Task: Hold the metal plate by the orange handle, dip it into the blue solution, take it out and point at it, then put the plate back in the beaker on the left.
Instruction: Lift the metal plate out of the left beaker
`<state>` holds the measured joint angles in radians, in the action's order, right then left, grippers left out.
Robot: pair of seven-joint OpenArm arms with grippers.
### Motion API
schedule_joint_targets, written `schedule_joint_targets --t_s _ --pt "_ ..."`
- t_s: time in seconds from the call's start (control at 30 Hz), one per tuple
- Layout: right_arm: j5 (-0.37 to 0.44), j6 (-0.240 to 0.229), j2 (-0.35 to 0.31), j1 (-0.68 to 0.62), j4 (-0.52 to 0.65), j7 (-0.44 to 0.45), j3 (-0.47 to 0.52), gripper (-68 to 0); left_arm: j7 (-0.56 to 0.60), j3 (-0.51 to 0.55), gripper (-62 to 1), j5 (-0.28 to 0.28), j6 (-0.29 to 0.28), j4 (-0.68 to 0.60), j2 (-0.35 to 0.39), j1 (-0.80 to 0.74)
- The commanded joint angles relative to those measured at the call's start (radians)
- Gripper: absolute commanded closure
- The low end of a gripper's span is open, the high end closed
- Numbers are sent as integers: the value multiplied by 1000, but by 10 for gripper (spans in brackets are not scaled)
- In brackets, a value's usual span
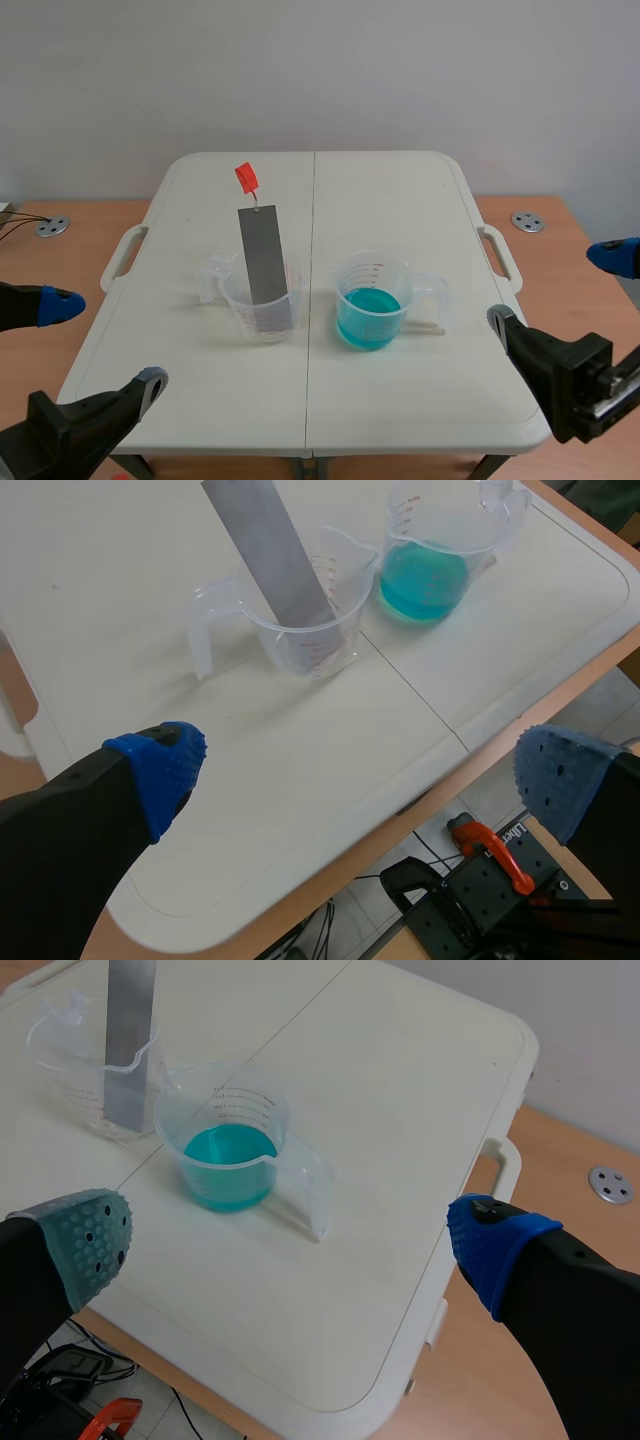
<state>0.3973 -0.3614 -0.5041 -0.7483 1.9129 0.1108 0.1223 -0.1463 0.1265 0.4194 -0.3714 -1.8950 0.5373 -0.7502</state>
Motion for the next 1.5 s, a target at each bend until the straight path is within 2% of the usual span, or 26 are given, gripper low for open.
schedule_joint_targets --t_s 0.0,1.47 --pt "11 3 0 0 15 14 1 -663 14 -3 -623 6 -1 -19 -5 0" --pt "-1 3 0 0 15 18 1 -663 -12 -3 -623 3 2 -19 -5 -4"
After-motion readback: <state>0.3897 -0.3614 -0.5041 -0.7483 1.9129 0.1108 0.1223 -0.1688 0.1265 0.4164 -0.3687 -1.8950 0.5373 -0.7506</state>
